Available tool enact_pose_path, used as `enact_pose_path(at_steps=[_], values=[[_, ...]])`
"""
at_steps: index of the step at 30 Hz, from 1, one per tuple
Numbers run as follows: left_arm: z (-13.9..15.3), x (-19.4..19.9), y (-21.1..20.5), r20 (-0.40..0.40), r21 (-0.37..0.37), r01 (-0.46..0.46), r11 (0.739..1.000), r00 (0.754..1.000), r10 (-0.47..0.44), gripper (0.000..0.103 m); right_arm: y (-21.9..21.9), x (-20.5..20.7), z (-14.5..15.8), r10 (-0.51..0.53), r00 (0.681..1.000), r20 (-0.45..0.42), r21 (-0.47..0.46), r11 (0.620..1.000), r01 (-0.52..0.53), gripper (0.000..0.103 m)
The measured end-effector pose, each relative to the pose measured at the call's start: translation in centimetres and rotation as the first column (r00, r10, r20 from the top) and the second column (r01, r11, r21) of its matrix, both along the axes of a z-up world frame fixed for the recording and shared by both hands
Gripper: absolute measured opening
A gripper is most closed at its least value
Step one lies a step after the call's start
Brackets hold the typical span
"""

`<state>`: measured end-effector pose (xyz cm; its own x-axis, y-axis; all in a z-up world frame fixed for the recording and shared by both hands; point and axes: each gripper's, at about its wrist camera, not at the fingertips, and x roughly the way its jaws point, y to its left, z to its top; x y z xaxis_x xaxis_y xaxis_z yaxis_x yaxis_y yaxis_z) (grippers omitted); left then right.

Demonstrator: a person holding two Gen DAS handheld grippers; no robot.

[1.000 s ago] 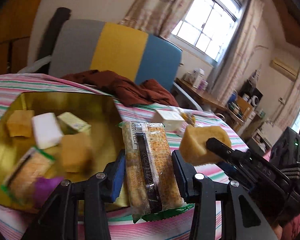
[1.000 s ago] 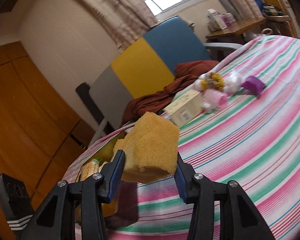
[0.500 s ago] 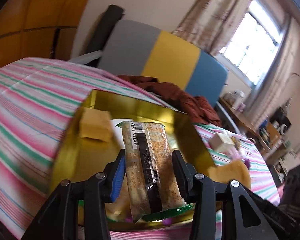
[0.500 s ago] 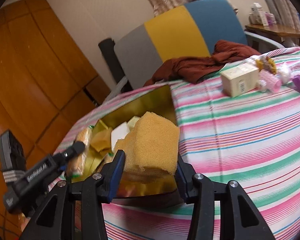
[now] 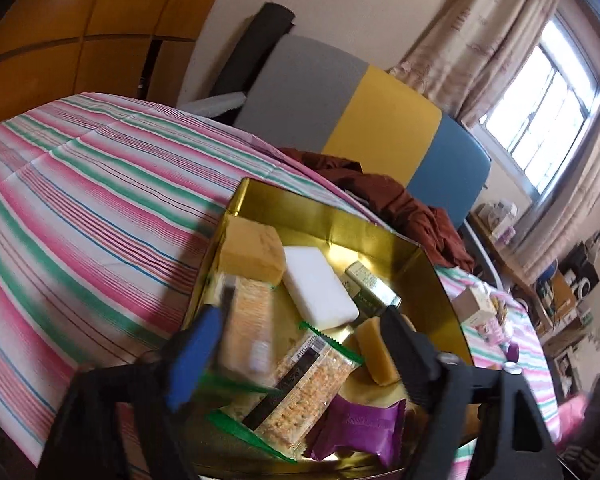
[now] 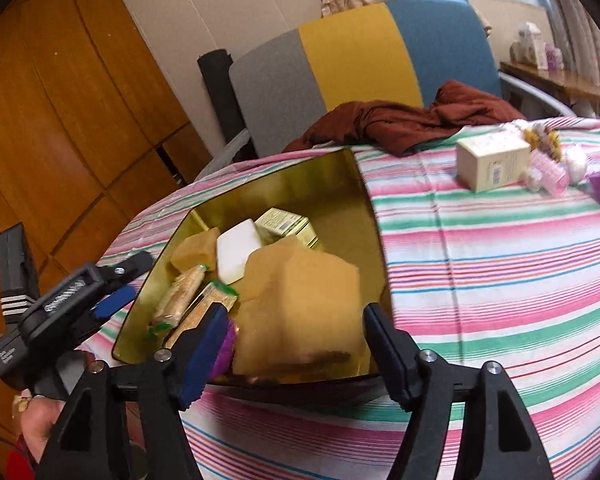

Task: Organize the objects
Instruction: 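Lower the cracker packet and sponge into the gold tray while both grippers open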

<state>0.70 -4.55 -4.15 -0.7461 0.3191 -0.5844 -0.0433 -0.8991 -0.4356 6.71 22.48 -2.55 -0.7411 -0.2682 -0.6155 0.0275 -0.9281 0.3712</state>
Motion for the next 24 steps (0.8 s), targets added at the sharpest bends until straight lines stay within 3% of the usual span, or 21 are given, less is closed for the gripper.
enact_pose_path(at_steps=[3,11,15,20,24], values=[[0.4,0.5,-0.1,-0.007,0.007,-0.033,0.999,0.999,0.033,0.100,0.8,0.9,0.8,-0.054,0.997,-0.049,0.013,0.998,0.054,0.071],[0.8,1.3,0.6,0.012,0.032,-0.053,0.998,0.999,0.053,0.103,2.7,1.4,1.7,-0.089,0.993,-0.082,-0.039,0.996,0.086,0.071],[1.1,1.7,0.9,-0.007,0.005,-0.059,0.998,0.998,0.059,0.103,1.9,1.6,1.8,-0.021,0.995,-0.094,-0.071,0.997,0.014,0.071],[1.1,1.7,1.2,0.009,-0.006,-0.057,0.998,0.998,0.057,0.103,-0.4,-0.9,-0.3,0.082,0.996,0.038,-0.120,0.990,-0.077,0.071],[1.1,1.8,1.2,0.007,-0.012,-0.064,0.998,0.998,0.064,0.103,-0.3,-0.3,0.3,0.068,0.997,-0.020,-0.118,0.991,-0.070,0.071]])
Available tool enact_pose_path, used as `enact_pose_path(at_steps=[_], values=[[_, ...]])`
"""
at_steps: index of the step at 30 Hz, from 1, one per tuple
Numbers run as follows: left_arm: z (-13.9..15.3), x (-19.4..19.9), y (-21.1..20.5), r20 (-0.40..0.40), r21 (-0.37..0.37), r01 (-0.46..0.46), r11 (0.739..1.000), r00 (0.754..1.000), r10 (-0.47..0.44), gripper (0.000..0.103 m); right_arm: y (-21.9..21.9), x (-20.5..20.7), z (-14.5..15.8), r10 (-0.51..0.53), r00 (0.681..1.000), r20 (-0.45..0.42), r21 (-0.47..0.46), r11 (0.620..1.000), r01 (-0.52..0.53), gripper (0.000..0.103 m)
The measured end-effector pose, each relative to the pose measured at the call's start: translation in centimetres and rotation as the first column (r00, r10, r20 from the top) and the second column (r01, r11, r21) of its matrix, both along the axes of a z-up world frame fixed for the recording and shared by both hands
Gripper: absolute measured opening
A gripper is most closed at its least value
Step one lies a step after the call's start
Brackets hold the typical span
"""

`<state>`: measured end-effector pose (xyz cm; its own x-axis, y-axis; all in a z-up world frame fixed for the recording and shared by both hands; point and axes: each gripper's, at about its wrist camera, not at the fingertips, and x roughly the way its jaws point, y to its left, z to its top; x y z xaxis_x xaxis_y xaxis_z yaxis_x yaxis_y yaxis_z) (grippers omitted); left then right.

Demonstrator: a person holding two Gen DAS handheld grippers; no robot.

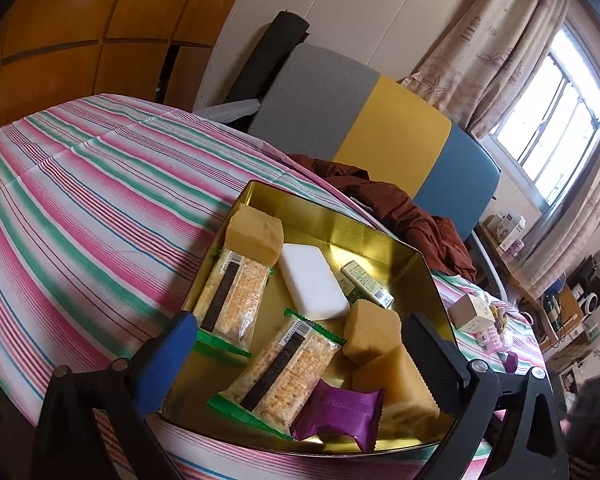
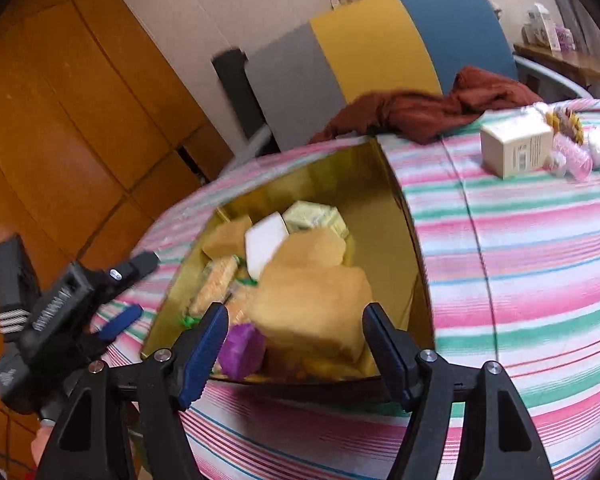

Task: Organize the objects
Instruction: 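Lower the cracker packet and sponge into the gold tray while both grippers open, then move both grippers back toward the remaining items on the table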

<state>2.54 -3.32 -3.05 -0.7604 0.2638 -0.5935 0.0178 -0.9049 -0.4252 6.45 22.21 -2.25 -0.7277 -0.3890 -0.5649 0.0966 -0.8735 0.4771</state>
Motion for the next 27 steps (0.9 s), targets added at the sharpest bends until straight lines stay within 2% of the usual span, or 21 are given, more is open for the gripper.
enact_pose_path(at_steps=[5,10,16,22,27], values=[[-0.7,-0.3,0.8,0.042,0.032,0.009,0.999,0.999,-0.010,0.103,2.4,1.3,0.9,-0.072,0.996,-0.052,0.015,0.997,0.073,0.071],[-0.8,0.0,2.9,0.054,0.037,0.066,0.997,0.996,-0.068,0.103,6.0,1.8,0.2,-0.167,0.986,-0.018,-0.010,0.986,0.167,0.071],[0.3,0.9,6.4,0.026,0.009,0.165,0.986,0.986,-0.165,0.103,9.6,2.6,-0.8,-0.245,0.969,0.014,-0.014,0.969,0.245,0.071],[1.2,1.6,10.8,0.022,-0.021,0.292,0.956,0.956,-0.291,0.103,13.0,3.1,-2.0,-0.307,0.950,0.047,-0.011,0.951,0.308,0.071],[1.8,2.1,15.5,0.027,-0.071,0.412,0.909,0.911,-0.411,0.103,15.9,3.2,-2.8,-0.360,0.930,0.071,0.005,0.933,0.360,0.071]])
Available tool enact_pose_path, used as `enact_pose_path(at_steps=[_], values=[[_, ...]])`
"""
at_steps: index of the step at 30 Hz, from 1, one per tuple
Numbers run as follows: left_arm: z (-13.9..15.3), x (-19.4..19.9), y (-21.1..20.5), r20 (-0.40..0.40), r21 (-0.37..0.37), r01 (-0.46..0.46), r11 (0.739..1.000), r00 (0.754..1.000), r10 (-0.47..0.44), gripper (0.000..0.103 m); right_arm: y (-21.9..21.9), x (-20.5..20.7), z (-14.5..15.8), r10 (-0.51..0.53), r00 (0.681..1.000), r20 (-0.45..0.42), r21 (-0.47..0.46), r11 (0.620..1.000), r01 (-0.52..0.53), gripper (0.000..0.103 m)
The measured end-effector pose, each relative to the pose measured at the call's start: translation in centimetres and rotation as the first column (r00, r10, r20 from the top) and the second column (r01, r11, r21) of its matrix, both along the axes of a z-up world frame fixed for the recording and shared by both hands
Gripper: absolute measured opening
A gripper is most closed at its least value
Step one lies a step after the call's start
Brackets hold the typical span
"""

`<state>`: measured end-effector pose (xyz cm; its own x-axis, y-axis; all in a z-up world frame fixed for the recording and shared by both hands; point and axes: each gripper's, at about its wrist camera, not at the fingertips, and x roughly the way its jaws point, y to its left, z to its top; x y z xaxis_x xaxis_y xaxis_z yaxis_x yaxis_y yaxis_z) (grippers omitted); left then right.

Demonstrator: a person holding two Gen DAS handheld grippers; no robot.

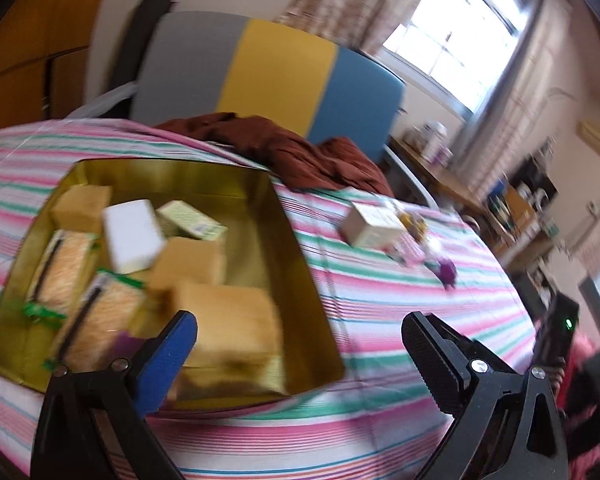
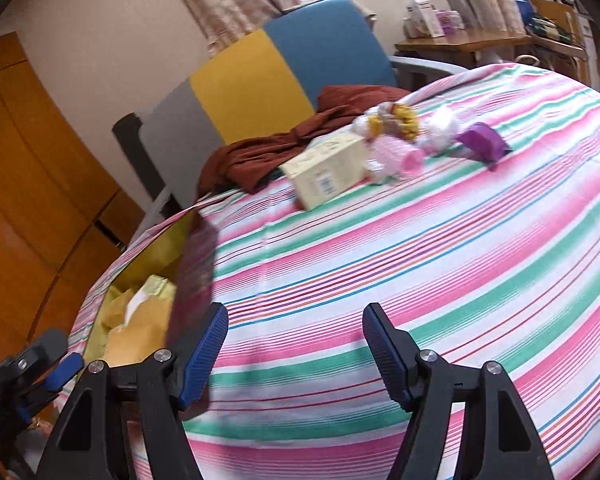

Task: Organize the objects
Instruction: 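Move both grippers back toward the remaining items on the table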

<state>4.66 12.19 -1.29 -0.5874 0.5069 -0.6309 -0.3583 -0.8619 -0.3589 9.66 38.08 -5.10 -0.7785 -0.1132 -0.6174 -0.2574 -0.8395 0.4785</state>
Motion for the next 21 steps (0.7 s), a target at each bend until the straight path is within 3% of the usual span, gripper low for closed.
enact_pose_path(at_steps=[6,11,21], values=[[-0.2,0.5,6.2,0.018,-0.063,0.161,0.985,0.987,-0.160,0.103,3.5,0.3,-0.6,-0.036,0.999,0.026,0.032,0.999,0.035,0.071],[-0.6,0.8,10.5,0.036,-0.062,0.251,0.966,0.968,-0.249,0.103,7.4,0.4,-0.9,-0.079,0.996,0.034,0.050,0.996,0.077,0.071],[-2.7,-1.5,15.2,0.139,-0.064,0.287,0.956,0.951,-0.276,0.103,14.6,-1.9,-1.8,-0.155,0.985,0.070,0.149,0.978,0.143,0.071]])
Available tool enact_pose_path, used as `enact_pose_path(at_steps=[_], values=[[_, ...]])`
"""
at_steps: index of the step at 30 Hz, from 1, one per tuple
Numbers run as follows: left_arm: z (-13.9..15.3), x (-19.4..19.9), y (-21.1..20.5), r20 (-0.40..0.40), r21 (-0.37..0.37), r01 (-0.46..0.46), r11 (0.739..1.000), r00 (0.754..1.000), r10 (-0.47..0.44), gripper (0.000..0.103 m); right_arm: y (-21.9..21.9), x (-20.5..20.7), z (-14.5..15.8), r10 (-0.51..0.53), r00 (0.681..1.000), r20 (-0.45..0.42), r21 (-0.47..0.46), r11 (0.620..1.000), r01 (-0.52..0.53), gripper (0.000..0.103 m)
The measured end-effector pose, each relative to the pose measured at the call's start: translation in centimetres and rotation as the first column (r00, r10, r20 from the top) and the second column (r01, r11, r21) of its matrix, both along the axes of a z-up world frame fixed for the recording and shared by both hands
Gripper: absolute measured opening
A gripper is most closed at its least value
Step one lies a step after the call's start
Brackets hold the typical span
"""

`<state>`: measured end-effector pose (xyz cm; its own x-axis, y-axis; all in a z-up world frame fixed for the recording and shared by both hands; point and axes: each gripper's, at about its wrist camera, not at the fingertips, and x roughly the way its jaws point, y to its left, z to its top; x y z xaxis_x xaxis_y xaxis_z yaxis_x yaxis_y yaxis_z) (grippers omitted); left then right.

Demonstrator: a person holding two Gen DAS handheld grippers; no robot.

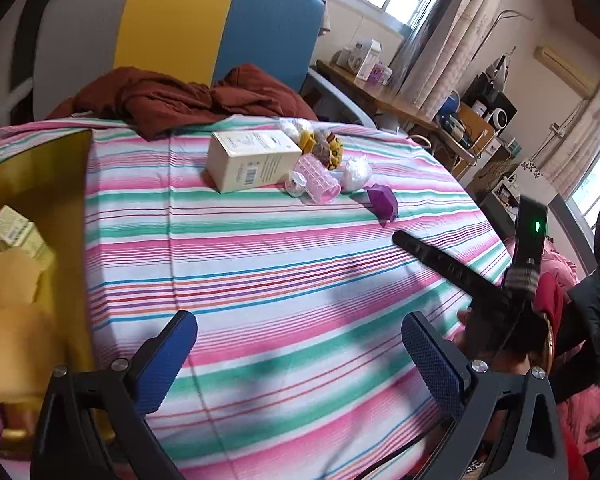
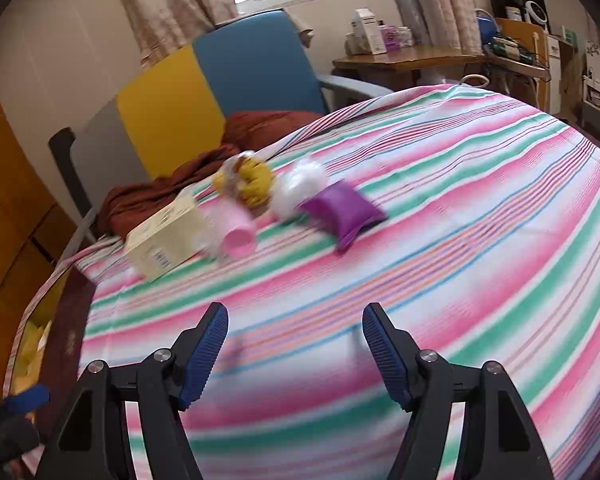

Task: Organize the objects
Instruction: 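Move both grippers back toward the remaining items on the table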

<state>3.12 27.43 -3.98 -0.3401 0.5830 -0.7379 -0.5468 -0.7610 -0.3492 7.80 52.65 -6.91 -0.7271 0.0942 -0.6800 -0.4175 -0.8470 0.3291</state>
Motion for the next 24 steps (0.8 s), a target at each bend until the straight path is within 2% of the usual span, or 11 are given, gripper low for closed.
enact_pose_path(at_steps=[4,9,12,17,22,24], values=[[-1.1,-1.2,0.8,0.037,-0.014,-0.019,1.000,0.999,0.019,0.103,2.8,-1.6,0.0,-0.036,0.999,0.004,0.000,0.999,0.036,0.072],[-1.2,-2.1,1.7,0.019,-0.053,-0.024,0.998,1.000,0.025,0.103,5.3,-3.7,0.2,-0.070,0.998,-0.006,0.057,0.996,0.070,0.077],[-0.9,-2.9,2.3,0.017,-0.053,-0.017,0.998,1.000,0.018,0.103,6.3,-5.2,-0.1,-0.036,0.999,0.004,0.088,0.995,0.036,0.078],[-0.1,-5.0,3.4,-0.031,-0.064,0.013,0.998,0.999,-0.015,0.103,6.3,-7.8,-0.6,0.048,0.998,0.037,0.101,0.994,-0.051,0.078],[-0.1,-7.3,4.4,-0.068,-0.134,0.027,0.991,0.997,-0.036,0.103,6.1,-9.5,-1.3,0.097,0.992,0.078,0.119,0.987,-0.106,0.078],[0.0,-8.2,4.8,-0.081,-0.150,0.030,0.988,0.996,-0.042,0.103,6.1,-9.7,-2.0,0.102,0.989,0.104,0.108,0.988,-0.113,0.074]])
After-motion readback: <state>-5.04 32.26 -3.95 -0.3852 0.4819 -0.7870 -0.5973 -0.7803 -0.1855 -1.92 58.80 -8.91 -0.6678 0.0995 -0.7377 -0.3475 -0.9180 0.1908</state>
